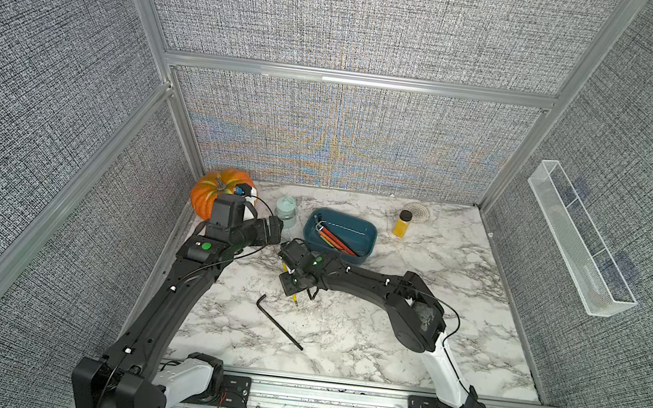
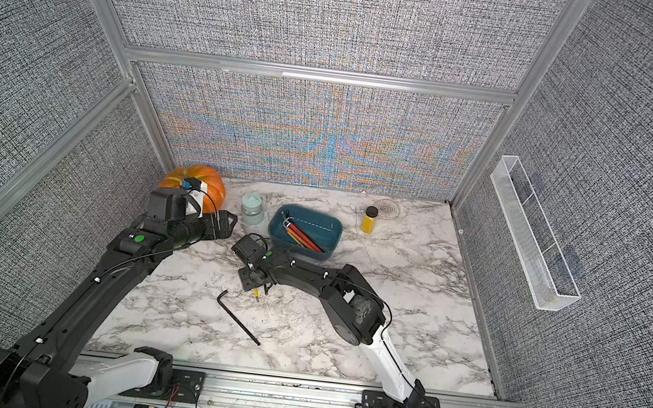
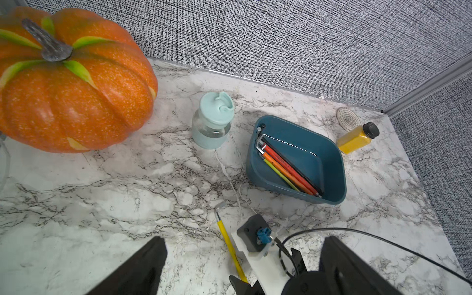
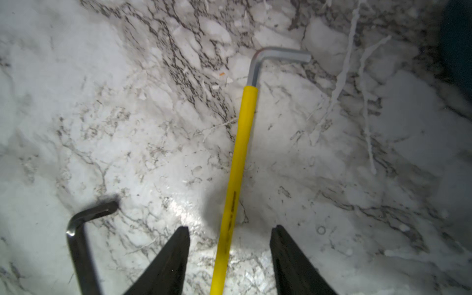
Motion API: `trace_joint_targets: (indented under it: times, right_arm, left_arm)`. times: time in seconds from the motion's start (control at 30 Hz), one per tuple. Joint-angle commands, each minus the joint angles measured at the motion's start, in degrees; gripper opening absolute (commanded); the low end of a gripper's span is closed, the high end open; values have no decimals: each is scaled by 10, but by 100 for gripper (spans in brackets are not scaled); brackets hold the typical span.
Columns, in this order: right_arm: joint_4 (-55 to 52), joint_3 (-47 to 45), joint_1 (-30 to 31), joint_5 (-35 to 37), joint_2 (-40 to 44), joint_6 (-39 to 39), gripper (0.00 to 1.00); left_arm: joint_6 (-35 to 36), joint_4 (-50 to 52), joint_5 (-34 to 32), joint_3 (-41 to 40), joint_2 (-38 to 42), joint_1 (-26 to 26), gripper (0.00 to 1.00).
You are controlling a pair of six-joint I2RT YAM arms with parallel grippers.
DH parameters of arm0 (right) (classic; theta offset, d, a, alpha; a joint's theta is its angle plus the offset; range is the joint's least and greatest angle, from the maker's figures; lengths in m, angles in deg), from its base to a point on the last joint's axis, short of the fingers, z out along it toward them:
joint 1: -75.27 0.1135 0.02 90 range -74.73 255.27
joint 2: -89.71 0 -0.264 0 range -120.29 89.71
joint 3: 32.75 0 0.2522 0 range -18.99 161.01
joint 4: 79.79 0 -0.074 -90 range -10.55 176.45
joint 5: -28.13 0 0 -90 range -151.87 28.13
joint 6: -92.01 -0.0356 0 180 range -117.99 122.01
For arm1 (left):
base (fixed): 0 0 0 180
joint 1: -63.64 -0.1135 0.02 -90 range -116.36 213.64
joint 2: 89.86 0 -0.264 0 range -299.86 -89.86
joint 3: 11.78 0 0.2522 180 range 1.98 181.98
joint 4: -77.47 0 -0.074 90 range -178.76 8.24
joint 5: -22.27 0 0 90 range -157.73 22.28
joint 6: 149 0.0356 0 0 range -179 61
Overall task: Put the hex key on the desktop into the storage box
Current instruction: Pick up the Allen key from the center of the board.
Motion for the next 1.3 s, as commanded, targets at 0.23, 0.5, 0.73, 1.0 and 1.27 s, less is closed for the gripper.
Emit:
trace_joint_targets:
  times: [0.23,0.5,0.73,1.0,1.27]
  right_arm:
    - [-29,25,5,7,-23,-5,44]
    - [-53,39,9,17,-39,-3,23]
    - [-66,28,9,24,-30,-1,2]
    - [-18,-52,3,32,36,38,0]
    - [81,-160,-4,9,136,75,0]
  left_arm:
    - [2,-23,16,-1,9,0,100]
    - [1,-22,17,-4,14,0,100]
    - [-5,-28,20,-3,19,0,100]
    - [-22,-53,49,-10,25,0,100]
    - [-27,-59,52,-2,34,0,100]
